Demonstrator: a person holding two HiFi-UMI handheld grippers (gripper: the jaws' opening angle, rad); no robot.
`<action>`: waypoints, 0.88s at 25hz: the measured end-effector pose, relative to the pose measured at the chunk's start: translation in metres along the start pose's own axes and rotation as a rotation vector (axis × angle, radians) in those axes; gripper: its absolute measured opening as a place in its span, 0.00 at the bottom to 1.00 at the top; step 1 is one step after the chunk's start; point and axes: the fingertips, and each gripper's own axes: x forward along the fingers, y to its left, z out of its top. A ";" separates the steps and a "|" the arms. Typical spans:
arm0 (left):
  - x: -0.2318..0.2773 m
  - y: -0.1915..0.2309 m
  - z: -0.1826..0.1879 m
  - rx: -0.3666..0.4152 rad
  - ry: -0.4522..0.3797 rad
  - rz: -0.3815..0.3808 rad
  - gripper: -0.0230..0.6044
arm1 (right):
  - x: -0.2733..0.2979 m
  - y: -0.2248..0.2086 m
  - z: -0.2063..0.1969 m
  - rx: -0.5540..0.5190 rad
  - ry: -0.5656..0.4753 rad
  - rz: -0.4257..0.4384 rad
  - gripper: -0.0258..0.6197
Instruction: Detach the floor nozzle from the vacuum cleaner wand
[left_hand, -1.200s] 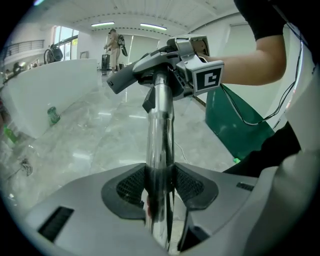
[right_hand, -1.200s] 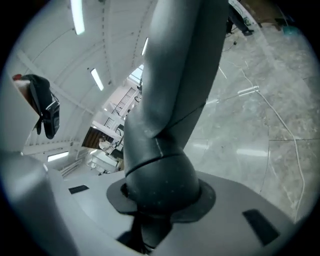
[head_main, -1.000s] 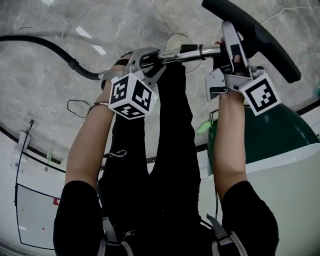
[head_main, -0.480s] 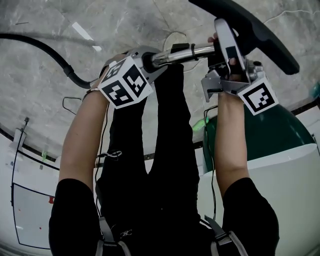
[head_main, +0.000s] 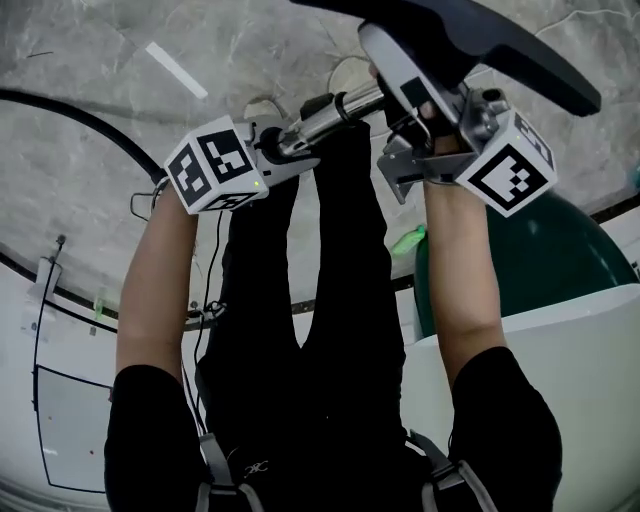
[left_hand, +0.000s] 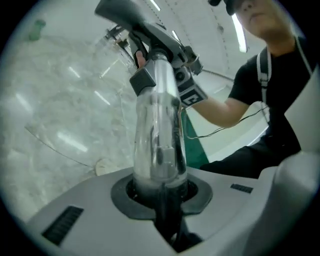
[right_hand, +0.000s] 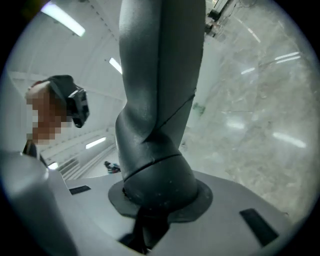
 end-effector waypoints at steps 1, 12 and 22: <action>0.003 0.009 0.001 0.023 0.004 0.090 0.16 | -0.002 -0.010 0.003 0.015 -0.009 -0.094 0.20; 0.025 0.057 -0.031 0.103 0.113 0.226 0.14 | -0.033 -0.072 0.011 -0.041 -0.103 -0.448 0.19; 0.004 0.121 -0.127 0.046 0.236 0.467 0.14 | -0.069 -0.104 0.078 -0.171 -0.163 -0.356 0.19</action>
